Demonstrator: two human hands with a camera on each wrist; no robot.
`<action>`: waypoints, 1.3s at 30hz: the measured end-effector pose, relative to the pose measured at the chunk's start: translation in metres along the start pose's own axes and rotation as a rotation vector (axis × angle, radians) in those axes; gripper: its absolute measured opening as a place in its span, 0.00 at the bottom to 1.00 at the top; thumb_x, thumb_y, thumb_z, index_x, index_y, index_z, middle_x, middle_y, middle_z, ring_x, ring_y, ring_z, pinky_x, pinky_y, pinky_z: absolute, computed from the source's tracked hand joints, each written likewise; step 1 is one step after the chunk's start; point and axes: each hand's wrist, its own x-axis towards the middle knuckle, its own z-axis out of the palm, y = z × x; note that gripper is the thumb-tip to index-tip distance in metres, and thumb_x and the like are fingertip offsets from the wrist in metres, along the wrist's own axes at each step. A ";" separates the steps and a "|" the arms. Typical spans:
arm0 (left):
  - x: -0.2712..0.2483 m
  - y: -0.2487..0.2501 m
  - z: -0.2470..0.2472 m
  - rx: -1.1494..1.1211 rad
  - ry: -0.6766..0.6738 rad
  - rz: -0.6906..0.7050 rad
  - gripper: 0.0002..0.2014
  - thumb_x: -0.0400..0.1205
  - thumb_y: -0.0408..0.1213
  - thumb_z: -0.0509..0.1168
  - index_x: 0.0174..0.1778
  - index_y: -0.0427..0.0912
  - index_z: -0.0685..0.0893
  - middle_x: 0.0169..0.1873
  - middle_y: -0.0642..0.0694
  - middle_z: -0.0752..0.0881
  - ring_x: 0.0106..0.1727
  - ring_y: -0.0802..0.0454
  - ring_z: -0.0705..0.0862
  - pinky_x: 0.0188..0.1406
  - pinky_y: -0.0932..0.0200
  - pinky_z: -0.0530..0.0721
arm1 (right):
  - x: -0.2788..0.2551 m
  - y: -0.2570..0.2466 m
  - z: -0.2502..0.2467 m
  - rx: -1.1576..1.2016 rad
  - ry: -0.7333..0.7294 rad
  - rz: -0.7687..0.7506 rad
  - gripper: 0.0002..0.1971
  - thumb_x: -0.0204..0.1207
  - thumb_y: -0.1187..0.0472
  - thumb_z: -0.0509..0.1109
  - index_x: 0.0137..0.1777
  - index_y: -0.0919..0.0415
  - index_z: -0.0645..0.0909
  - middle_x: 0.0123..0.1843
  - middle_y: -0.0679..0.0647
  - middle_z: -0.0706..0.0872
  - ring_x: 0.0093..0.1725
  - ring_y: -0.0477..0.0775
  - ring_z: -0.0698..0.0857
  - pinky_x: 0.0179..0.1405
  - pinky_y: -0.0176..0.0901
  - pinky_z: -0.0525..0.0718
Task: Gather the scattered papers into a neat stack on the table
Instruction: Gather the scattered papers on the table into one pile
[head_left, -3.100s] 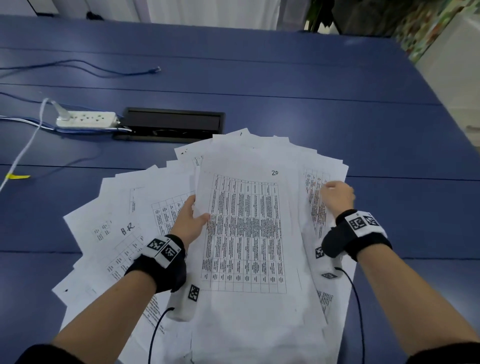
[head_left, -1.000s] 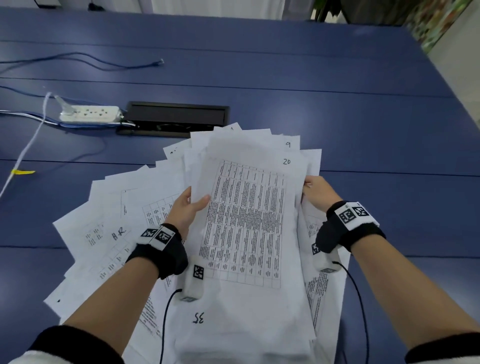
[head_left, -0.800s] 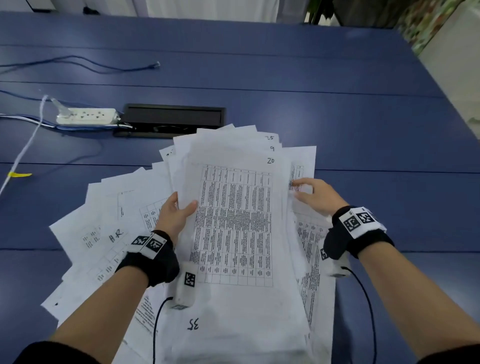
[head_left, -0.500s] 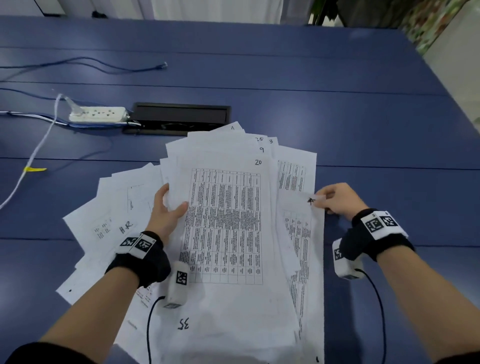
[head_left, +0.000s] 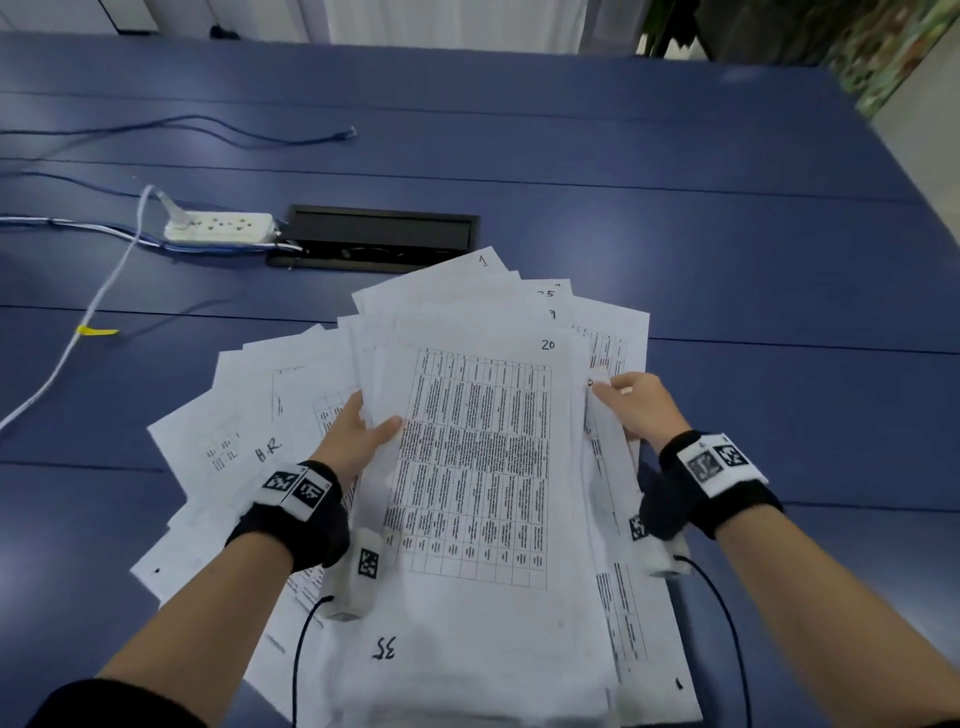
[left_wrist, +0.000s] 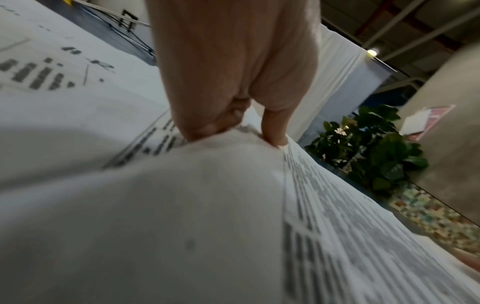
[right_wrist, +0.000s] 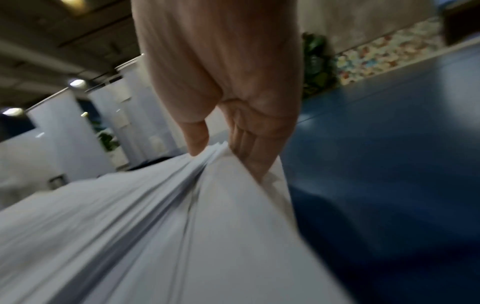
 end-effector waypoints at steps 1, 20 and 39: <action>0.000 -0.003 0.002 -0.002 0.000 -0.003 0.25 0.81 0.33 0.64 0.74 0.41 0.67 0.70 0.40 0.77 0.71 0.41 0.77 0.74 0.38 0.71 | -0.010 0.000 0.002 -0.033 -0.038 -0.015 0.11 0.79 0.53 0.65 0.54 0.60 0.77 0.50 0.54 0.80 0.48 0.53 0.78 0.47 0.44 0.78; -0.008 -0.024 0.015 0.750 0.337 0.055 0.31 0.75 0.54 0.68 0.68 0.38 0.74 0.76 0.38 0.64 0.78 0.38 0.61 0.78 0.37 0.55 | -0.007 0.023 0.004 -0.171 0.196 -0.040 0.24 0.71 0.63 0.72 0.65 0.71 0.74 0.64 0.65 0.76 0.66 0.63 0.72 0.60 0.46 0.73; 0.019 0.024 0.050 0.246 -0.094 0.218 0.18 0.80 0.35 0.66 0.66 0.35 0.77 0.62 0.41 0.81 0.60 0.49 0.79 0.63 0.55 0.75 | -0.011 0.036 -0.029 0.495 0.003 0.009 0.18 0.85 0.60 0.57 0.72 0.63 0.72 0.69 0.55 0.80 0.66 0.55 0.80 0.70 0.51 0.75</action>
